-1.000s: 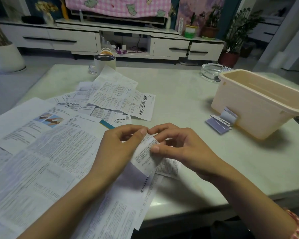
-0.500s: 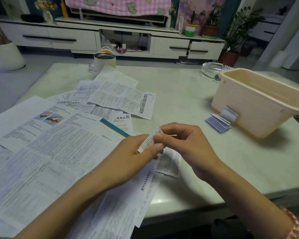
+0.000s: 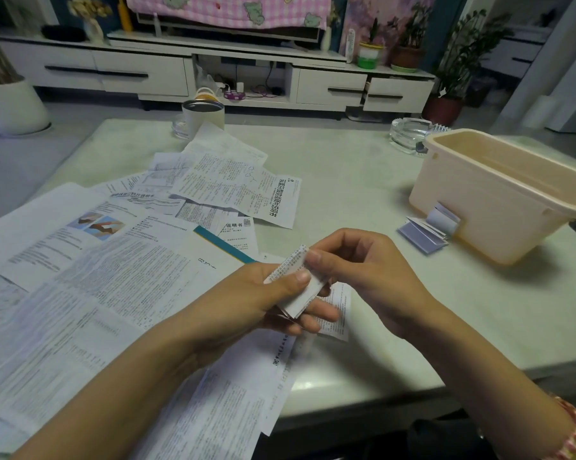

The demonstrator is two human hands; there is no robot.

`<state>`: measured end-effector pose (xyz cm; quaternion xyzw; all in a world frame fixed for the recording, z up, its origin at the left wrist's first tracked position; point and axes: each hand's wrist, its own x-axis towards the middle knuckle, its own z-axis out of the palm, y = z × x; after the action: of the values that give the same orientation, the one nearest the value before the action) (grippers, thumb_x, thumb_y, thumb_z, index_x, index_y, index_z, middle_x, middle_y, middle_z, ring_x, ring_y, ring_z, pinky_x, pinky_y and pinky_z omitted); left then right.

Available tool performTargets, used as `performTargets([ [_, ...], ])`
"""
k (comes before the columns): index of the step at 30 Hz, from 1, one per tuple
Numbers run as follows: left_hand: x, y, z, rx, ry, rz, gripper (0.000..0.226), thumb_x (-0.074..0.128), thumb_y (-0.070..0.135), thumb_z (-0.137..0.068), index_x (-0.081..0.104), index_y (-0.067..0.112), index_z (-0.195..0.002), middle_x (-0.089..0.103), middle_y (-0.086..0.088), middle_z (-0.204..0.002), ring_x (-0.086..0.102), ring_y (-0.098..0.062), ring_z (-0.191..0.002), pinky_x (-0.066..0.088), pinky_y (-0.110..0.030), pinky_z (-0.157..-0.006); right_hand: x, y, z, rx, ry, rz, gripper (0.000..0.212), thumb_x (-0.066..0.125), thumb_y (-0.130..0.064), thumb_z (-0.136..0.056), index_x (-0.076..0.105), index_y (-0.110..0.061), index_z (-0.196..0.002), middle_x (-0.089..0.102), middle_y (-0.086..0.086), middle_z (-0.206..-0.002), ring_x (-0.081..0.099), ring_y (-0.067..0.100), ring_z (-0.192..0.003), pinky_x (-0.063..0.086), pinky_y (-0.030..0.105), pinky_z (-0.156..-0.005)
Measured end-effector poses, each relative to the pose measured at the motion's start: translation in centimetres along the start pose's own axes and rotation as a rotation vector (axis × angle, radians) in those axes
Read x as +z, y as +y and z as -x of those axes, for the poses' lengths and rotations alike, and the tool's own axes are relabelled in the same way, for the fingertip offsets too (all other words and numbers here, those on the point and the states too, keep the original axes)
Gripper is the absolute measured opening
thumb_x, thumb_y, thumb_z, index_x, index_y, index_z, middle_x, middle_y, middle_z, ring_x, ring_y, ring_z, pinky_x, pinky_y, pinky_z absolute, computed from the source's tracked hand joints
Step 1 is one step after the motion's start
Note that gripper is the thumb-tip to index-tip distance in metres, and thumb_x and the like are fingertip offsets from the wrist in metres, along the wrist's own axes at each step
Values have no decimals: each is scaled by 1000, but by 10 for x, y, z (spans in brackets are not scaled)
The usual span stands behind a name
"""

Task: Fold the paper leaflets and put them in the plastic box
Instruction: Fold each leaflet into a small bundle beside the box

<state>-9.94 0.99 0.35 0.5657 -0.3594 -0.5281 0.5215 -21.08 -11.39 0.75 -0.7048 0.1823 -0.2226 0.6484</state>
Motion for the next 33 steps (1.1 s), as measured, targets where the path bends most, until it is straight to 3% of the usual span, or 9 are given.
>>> performTargets([
  [7, -1, -1, -3, 0, 176, 86, 28, 47, 30, -92, 65, 11, -101, 74, -11, -84, 65, -8, -60, 52, -14, -54, -4, 5, -5, -34, 125, 5, 14, 69, 3, -77, 61, -8, -82, 60, -1, -55, 54, 9, -53, 43, 18, -51],
  [11, 0, -5, -5, 100, 253, -2, 23, 45, 21, -96, 67, 15, -92, 73, -7, -73, 60, -7, -53, 48, -12, -52, -3, 4, -4, -2, 38, 63, 16, 63, 1, -83, 65, -5, -98, 57, -4, -55, 51, 9, -50, 41, 18, -49],
  [14, 0, -6, -5, 162, 297, -76, 21, 46, 17, -95, 64, 16, -85, 71, -6, -65, 55, -7, -47, 44, -14, -48, -1, 4, -4, 85, -23, 97, 16, 55, -11, -92, 66, 1, -93, 51, -4, -54, 42, 8, -44, 34, 16, -43],
  [19, -6, -6, -6, 170, 222, -233, 21, 48, 16, -94, 62, 1, -91, 69, -8, -63, 55, -9, -45, 45, -16, -50, 5, 2, -2, 101, -15, 116, 18, 54, -13, -92, 60, -9, -75, 49, -11, -46, 41, 3, -39, 32, 14, -40],
  [23, -5, -6, -4, 164, 150, -245, 20, 51, 16, -93, 63, 1, -91, 71, -12, -71, 60, -11, -52, 47, -18, -54, 6, 1, -1, 4, 45, 123, 17, 60, -6, -86, 61, -6, -69, 52, -4, -47, 43, 5, -37, 31, 13, -37],
  [28, 1, -8, -8, 171, 261, -4, 36, 48, 34, -88, 68, 5, -85, 70, -10, -69, 63, -13, -52, 49, -19, -47, 11, 6, -1, -115, 100, 140, 17, 62, -4, -86, 62, -2, -69, 55, -5, -46, 48, 4, -40, 35, 14, -39],
  [33, 5, -11, -7, 238, 368, -4, 33, 47, 34, -88, 68, 9, -84, 68, -11, -63, 54, -12, -41, 39, -16, -38, 21, 18, -1, -308, 184, 344, 17, 59, -21, -82, 63, -13, -68, 54, -11, -52, 48, 5, -50, 43, 27, -51],
])
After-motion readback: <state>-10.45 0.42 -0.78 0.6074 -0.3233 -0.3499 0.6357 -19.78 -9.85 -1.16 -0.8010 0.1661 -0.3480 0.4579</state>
